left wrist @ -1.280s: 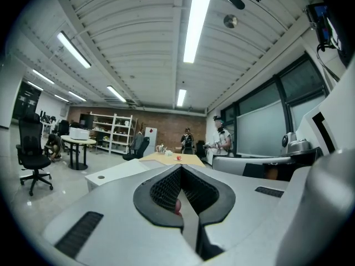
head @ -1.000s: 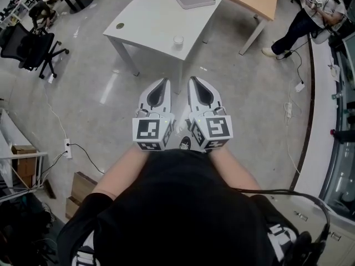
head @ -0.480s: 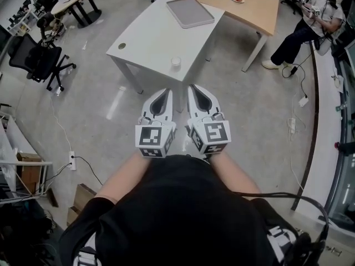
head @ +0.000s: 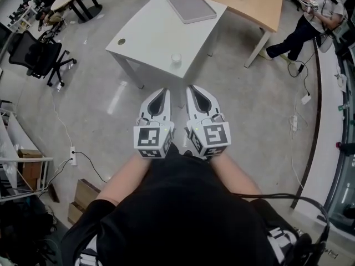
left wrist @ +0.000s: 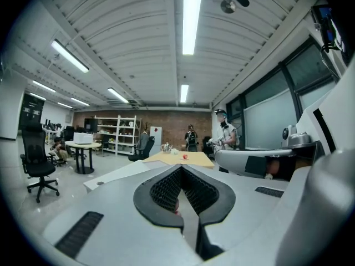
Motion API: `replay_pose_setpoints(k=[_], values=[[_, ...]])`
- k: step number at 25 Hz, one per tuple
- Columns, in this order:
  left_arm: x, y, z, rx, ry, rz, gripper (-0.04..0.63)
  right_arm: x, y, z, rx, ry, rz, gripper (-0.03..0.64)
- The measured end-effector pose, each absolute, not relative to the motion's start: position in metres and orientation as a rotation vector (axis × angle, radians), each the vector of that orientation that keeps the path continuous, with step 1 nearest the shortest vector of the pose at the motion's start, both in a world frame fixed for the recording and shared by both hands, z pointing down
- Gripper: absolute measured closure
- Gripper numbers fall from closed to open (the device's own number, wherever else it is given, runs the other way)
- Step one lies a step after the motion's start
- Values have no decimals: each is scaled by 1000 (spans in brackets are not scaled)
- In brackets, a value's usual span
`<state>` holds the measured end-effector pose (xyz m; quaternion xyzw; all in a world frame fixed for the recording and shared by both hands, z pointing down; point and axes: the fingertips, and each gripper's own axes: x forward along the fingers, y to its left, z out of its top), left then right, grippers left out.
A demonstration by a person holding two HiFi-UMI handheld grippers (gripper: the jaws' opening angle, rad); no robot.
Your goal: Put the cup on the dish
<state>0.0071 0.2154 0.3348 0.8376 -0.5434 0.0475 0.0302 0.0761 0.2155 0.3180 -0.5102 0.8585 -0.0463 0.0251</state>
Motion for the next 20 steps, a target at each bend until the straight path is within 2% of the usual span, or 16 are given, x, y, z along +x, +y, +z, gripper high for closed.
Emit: replay_pose_setpoints(k=[14,20], values=[[5,162,346,2576,-1609,110,597,80,173,343,-1692,2654,-202,603],[-8,129,361,2562,-1570,155,597,59,143,358,-1691,2667,-268,603]])
